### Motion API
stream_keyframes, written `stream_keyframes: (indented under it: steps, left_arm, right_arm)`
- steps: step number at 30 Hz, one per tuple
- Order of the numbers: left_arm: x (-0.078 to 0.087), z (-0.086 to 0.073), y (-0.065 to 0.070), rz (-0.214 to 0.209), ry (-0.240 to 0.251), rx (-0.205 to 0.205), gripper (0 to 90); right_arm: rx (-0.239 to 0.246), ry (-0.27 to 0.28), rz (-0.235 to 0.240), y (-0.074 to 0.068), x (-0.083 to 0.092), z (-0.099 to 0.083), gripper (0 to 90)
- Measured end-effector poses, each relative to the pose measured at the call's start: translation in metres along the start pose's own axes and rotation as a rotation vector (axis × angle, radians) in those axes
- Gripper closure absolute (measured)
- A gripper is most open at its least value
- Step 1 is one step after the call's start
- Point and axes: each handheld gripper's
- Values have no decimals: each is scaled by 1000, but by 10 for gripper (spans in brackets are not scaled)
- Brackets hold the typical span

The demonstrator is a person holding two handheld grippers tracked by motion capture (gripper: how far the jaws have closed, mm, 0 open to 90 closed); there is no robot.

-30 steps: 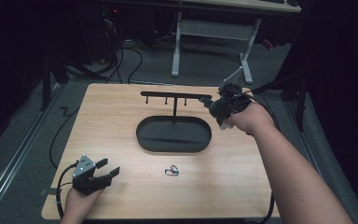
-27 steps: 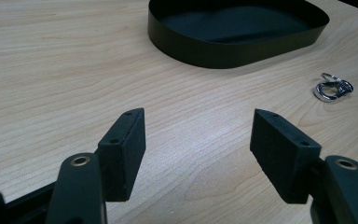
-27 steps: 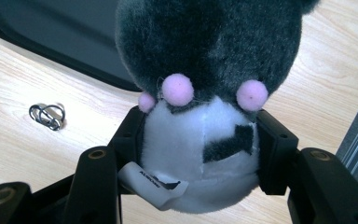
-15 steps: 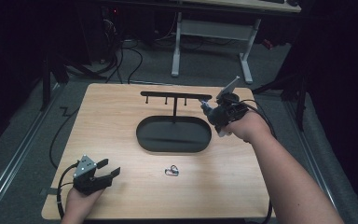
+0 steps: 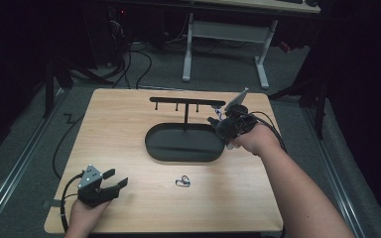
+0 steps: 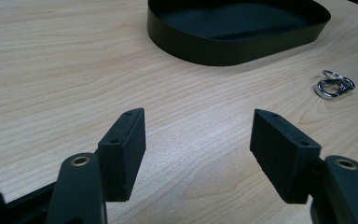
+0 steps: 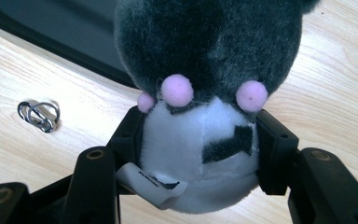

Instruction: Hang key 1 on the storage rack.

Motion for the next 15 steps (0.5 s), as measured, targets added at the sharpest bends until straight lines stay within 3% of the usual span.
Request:
stream_keyframes:
  steps: [15]
  left_arm:
    - [0,-1,0,1,-1,0,367]
  right_arm:
    - [-5,52,16,-7,-29,16,441]
Point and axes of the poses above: each handheld gripper's, and its own axes: x roughly backward along the jaws, z roughly out of its top, y roughly to its right, and after that the axes turned 11 degrees about -y, right-handed
